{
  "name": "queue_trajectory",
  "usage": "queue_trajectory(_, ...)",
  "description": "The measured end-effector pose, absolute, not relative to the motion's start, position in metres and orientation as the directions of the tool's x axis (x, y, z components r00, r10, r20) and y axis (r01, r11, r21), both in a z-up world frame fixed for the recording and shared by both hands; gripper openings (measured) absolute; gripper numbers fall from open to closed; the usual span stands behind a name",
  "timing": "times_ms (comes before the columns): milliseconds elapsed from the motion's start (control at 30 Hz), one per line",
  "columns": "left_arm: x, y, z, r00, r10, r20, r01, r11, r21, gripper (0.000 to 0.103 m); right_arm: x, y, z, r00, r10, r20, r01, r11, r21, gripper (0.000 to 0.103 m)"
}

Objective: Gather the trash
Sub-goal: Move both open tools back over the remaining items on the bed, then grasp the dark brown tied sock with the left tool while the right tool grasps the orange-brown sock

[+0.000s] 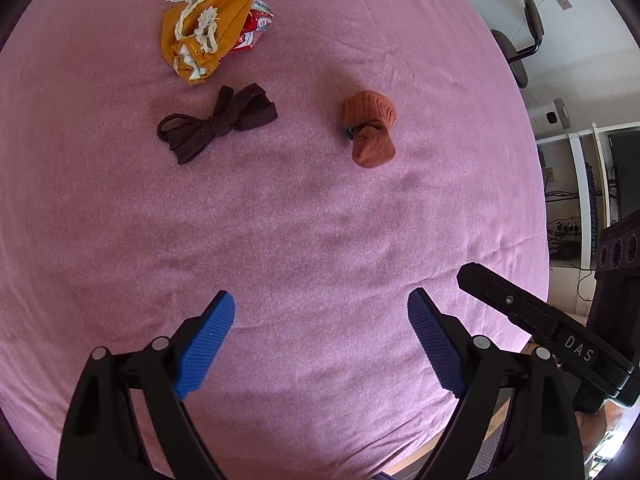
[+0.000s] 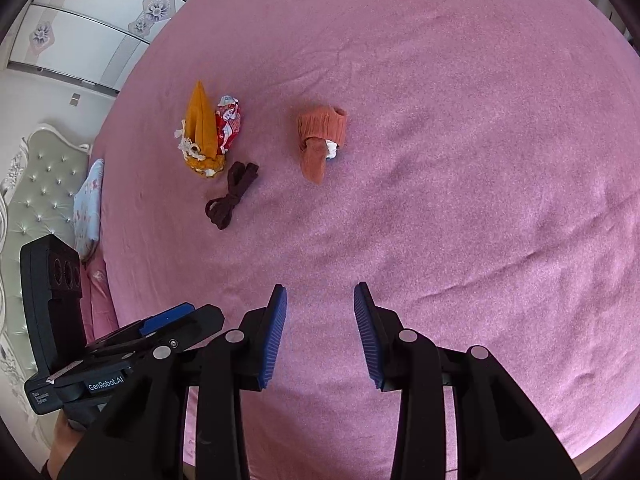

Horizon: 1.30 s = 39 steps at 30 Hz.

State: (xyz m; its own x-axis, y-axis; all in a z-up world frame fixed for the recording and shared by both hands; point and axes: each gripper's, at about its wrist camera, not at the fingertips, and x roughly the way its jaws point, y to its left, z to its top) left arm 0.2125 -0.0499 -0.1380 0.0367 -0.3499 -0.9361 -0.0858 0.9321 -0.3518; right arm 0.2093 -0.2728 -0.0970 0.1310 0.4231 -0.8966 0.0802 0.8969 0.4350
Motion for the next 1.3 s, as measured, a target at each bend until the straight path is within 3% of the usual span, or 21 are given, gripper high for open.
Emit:
queue_trajectory(833, 0.333, -0.012, -0.231, -0.028, -0.202, -0.979, -0.067, 0.978, -0.199, 0.088, 0.325, -0.253, -0.175, 0.078, 0.402, -0.912, 0.117, 0.905, 0.409, 0.053)
queue_trajectory(1067, 0.341, -0.008, -0.249, -0.030, -0.175, -0.984, -0.104, 0.980, -0.171, 0.086, 0.339, -0.241, -0.190, 0.059, 0.389, -0.920, 0.107, 0.913, 0.393, 0.053)
queue_trajectory(1233, 0.342, -0.006, -0.248, -0.015, -0.134, -0.991, -0.132, 0.983, -0.131, 0.069, 0.342, -0.234, -0.192, 0.080, 0.374, -0.924, 0.088, 0.921, 0.380, 0.028)
queue_trajectory(1300, 0.333, 0.004, -0.248, -0.006, -0.156, -0.988, -0.165, 0.974, -0.153, 0.057, 0.338, -0.234, -0.191, 0.088, 0.379, -0.921, 0.087, 0.918, 0.386, 0.026)
